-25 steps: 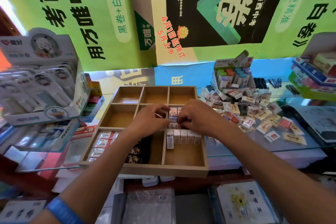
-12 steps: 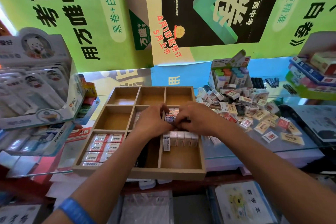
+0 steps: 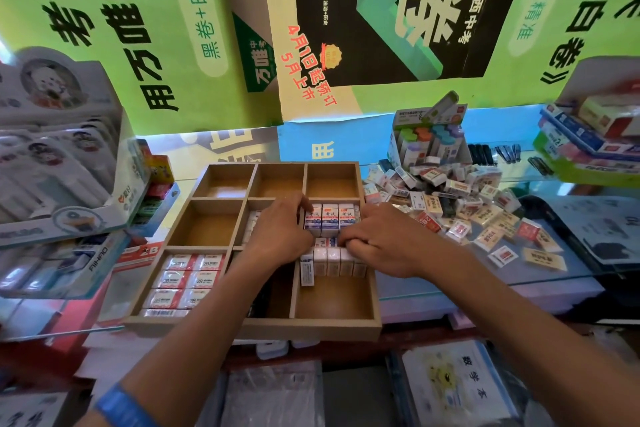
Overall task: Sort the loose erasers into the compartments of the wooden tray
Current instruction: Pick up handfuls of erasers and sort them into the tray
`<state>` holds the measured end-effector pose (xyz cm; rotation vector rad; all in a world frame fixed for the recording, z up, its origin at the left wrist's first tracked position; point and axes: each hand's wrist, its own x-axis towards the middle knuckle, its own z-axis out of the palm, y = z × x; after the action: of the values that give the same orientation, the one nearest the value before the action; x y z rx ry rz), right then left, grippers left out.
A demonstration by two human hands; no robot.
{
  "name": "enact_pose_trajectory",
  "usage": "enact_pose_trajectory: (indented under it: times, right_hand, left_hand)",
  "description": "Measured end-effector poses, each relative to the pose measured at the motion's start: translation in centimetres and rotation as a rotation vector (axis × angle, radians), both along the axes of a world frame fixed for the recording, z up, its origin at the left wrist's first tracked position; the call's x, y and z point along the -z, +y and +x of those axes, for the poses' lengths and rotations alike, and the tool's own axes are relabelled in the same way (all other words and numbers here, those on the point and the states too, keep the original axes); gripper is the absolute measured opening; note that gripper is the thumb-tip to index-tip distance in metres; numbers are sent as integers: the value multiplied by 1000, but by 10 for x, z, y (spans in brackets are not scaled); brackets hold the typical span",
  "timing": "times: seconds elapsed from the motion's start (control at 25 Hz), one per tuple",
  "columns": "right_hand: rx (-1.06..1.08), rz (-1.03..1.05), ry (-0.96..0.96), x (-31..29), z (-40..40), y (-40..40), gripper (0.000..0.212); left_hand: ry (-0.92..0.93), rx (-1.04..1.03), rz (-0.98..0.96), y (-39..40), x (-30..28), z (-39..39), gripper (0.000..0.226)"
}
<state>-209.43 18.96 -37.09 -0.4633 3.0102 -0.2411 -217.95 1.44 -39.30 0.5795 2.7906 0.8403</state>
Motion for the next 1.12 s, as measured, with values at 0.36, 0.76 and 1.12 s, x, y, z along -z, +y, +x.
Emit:
enact_pose_trajectory:
  times: [0.36, 0.76, 1.12]
  right_hand:
    - [85, -113, -117, -9, 8, -4, 36]
    - [269, -158, 3, 8, -2, -30, 34]
    - [718, -948, -160, 10, -2, -32, 19]
  left_hand:
    - [-47, 40, 86, -9, -5, 6, 35]
    - [344, 70, 121, -19, 12, 29, 10]
    - [337, 77, 68, -20, 15, 29, 22]
